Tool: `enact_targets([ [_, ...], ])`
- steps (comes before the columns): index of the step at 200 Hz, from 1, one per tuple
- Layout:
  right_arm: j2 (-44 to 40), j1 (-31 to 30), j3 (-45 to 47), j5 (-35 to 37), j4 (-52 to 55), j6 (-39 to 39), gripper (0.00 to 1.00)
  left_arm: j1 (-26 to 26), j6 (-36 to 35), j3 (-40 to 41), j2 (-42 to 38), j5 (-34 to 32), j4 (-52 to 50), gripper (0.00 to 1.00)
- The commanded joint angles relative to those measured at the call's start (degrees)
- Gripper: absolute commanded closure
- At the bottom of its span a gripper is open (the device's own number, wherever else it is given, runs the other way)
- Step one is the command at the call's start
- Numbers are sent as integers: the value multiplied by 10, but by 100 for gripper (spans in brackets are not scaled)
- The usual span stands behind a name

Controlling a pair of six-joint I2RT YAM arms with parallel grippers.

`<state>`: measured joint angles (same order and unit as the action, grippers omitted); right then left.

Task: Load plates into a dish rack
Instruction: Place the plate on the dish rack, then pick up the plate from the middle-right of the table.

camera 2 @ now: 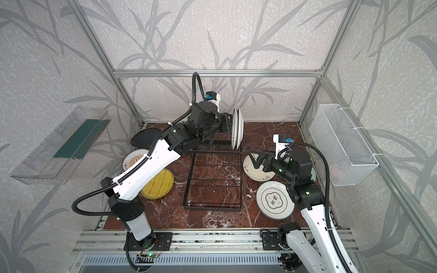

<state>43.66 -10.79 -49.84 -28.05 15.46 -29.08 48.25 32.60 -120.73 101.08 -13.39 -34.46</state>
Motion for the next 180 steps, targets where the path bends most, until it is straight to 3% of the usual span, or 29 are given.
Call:
enact_targets([
  [1,-9,-2,-4,16,15,4,1,-8,-11,14,-37,3,8,66],
  [26,-8,0,0,34,31,8,1,-20,-19,50,-75,27,21,60],
  [47,-3,6,12,47,36,5,1,-30,-31,110,-126,50,45,50],
  [63,2,12,21,52,33,6,1,-42,-46,167,-172,81,70,33],
  [82,8,29,36,58,35,0,1,-64,-70,240,-229,152,104,1],
  [116,18,68,76,54,23,-38,1,-112,-83,353,-312,294,134,1],
  [137,11,101,103,116,45,-63,1,-138,-78,410,-349,346,134,1],
  [154,-12,162,139,160,57,-100,1,-158,-70,449,-368,380,132,1],
  [180,-18,288,205,107,-4,-143,0,-187,-40,493,-380,451,147,1],
])
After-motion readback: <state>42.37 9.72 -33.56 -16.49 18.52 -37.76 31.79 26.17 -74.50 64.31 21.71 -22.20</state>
